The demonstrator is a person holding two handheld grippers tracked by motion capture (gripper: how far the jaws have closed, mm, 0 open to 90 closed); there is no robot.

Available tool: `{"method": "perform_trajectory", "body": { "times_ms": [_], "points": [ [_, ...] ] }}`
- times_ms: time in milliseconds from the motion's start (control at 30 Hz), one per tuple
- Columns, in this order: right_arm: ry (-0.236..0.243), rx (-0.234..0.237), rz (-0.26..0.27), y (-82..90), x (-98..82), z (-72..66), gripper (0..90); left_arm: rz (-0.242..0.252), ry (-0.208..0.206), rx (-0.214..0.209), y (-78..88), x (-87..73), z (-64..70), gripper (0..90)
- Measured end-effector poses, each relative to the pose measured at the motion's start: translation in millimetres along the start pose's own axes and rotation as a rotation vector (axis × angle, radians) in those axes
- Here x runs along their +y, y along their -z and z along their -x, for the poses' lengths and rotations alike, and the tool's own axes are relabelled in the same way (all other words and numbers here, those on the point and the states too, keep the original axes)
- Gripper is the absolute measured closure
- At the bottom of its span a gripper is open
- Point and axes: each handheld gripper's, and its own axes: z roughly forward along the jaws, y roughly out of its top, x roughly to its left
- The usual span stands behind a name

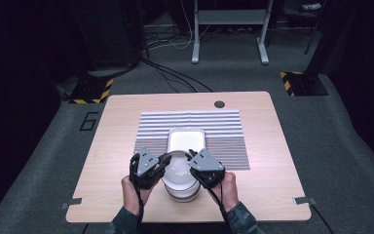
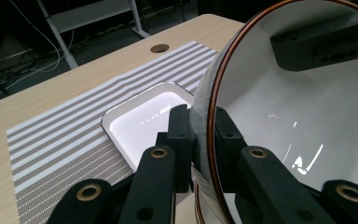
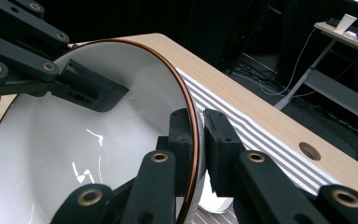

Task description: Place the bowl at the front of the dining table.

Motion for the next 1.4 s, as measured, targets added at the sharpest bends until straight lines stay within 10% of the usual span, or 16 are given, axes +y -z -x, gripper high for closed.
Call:
{"method": "perform_trajectory", "body": {
  "times_ms": [1400],
  "points": [
    [-0.018,0.013,0.003,-21.5,26.6,27.8,82.5,0.040,-0.011,0.006,-12.5,29.9,-27.3,80.8]
  ]
}}
